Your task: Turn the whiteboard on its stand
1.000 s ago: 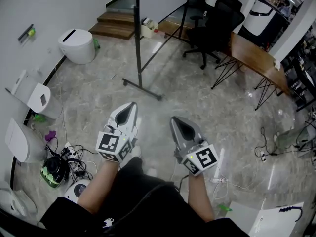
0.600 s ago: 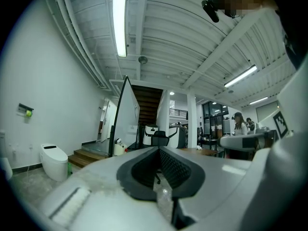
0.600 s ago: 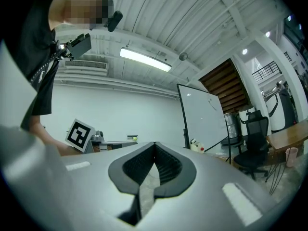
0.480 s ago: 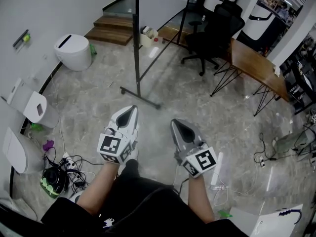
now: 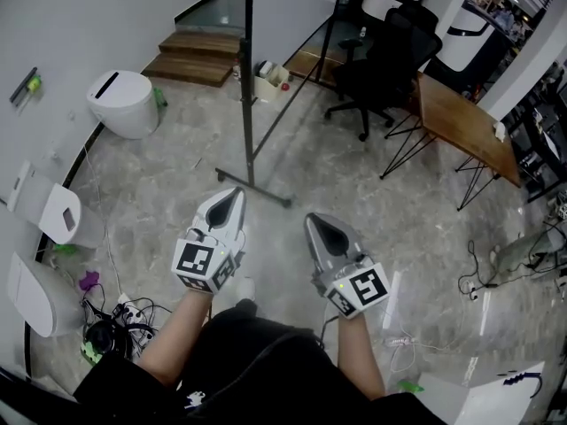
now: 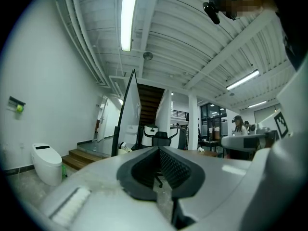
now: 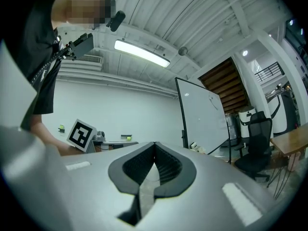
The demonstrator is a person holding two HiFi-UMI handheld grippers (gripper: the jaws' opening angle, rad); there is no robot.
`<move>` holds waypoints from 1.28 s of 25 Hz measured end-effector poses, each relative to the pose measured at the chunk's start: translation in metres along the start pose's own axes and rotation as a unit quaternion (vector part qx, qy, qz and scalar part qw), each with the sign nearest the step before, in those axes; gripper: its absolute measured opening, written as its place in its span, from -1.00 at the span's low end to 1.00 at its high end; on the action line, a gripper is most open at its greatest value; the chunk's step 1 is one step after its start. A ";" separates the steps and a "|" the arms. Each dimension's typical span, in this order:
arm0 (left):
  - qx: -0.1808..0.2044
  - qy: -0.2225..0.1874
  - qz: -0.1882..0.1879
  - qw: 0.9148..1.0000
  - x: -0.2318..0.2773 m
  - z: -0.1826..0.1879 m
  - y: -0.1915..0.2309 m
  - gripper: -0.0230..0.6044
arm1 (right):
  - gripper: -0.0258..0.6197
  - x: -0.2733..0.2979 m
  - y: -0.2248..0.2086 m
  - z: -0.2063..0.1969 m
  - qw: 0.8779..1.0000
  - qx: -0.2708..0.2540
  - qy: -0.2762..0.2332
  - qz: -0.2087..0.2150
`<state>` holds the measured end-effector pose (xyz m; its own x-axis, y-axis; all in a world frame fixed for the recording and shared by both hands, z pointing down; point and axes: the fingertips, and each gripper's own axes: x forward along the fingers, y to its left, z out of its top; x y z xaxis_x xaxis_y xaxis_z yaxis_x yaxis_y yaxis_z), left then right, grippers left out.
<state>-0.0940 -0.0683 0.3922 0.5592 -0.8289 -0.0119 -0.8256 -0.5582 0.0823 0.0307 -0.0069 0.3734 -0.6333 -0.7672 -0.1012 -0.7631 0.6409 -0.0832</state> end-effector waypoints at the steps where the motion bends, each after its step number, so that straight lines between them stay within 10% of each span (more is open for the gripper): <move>1: -0.001 0.000 -0.002 1.000 0.005 0.001 0.009 -0.91 | -0.91 0.010 -0.002 0.000 1.000 -0.001 0.001 -0.002; 32: 0.000 0.020 -0.036 0.999 0.118 -0.013 0.166 -0.91 | -0.91 0.167 -0.046 -0.022 0.999 -0.004 0.008 -0.042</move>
<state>-0.1640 -0.2582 0.4178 0.6202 -0.7841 0.0217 -0.7827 -0.6168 0.0833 -0.0430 -0.1653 0.3816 -0.5694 -0.8183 -0.0791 -0.8142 0.5746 -0.0831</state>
